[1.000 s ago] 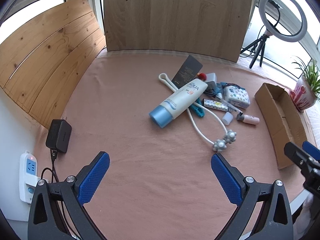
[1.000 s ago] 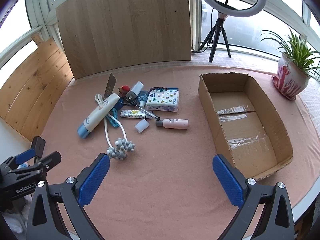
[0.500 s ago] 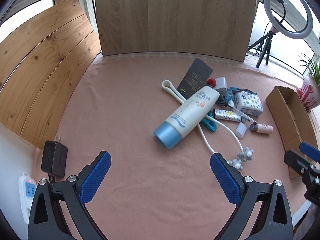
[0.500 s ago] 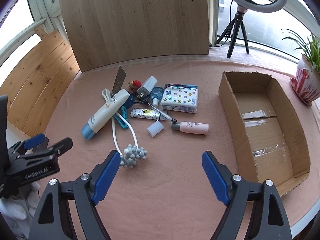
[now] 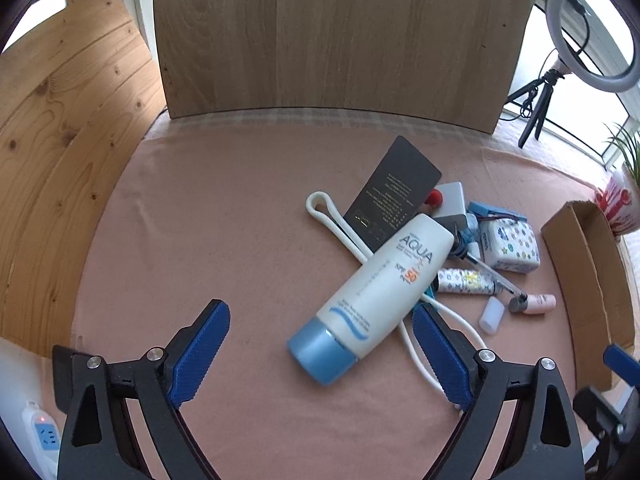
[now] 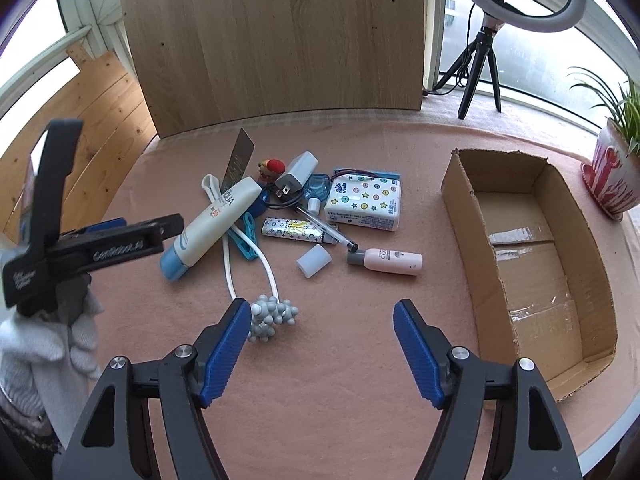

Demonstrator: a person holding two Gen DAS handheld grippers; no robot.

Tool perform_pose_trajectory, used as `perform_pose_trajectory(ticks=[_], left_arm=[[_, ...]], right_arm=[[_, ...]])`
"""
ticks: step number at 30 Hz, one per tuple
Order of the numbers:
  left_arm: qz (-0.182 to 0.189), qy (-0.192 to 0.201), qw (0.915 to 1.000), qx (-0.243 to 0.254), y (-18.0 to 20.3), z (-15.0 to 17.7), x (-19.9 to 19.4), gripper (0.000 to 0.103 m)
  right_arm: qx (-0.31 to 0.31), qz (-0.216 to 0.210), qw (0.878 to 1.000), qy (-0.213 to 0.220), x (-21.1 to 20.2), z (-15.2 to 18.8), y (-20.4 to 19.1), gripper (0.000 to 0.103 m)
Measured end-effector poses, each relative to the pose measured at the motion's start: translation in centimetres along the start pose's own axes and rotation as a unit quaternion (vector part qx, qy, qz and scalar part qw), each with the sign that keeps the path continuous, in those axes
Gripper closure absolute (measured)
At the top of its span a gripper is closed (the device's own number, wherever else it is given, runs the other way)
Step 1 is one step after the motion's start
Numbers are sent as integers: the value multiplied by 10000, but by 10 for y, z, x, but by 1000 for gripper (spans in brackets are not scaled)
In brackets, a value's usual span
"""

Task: Organize objects
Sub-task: 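Reach the left gripper to the white AQUA sunscreen tube and grasp it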

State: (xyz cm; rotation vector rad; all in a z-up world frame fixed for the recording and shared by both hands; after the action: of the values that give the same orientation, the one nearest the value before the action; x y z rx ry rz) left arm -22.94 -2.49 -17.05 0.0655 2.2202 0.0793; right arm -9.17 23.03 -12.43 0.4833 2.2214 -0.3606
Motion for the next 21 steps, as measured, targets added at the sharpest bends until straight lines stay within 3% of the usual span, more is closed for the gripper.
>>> perform_pose_trajectory(ticks=[6, 13, 17, 21], left_arm=[[304, -247, 9989, -263, -2, -7, 29, 9], [671, -529, 9961, -232, 9, -3, 54, 12], [1068, -822, 9899, -439, 14, 6, 66, 27], [1051, -826, 9904, -350, 17, 20, 67, 39]], right_arm=[[49, 21, 10000, 8, -1, -1, 3, 33], [134, 61, 9999, -13, -1, 2, 11, 33], [178, 55, 9998, -25, 0, 3, 14, 33], [210, 65, 9997, -57, 1, 4, 17, 33]])
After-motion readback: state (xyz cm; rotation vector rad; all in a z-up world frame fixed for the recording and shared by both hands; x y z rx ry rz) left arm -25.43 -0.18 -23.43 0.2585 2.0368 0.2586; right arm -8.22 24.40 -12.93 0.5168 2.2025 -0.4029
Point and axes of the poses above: each gripper's, at about its wrist camera, not at the fingertips, and x roughly the way its jaws point, y to its right, z to its underside, the point moved 8 cm from there along x, roughly the way its jaws point, and after that the axes turned 8 degrees about y, right-handed, at the moved point
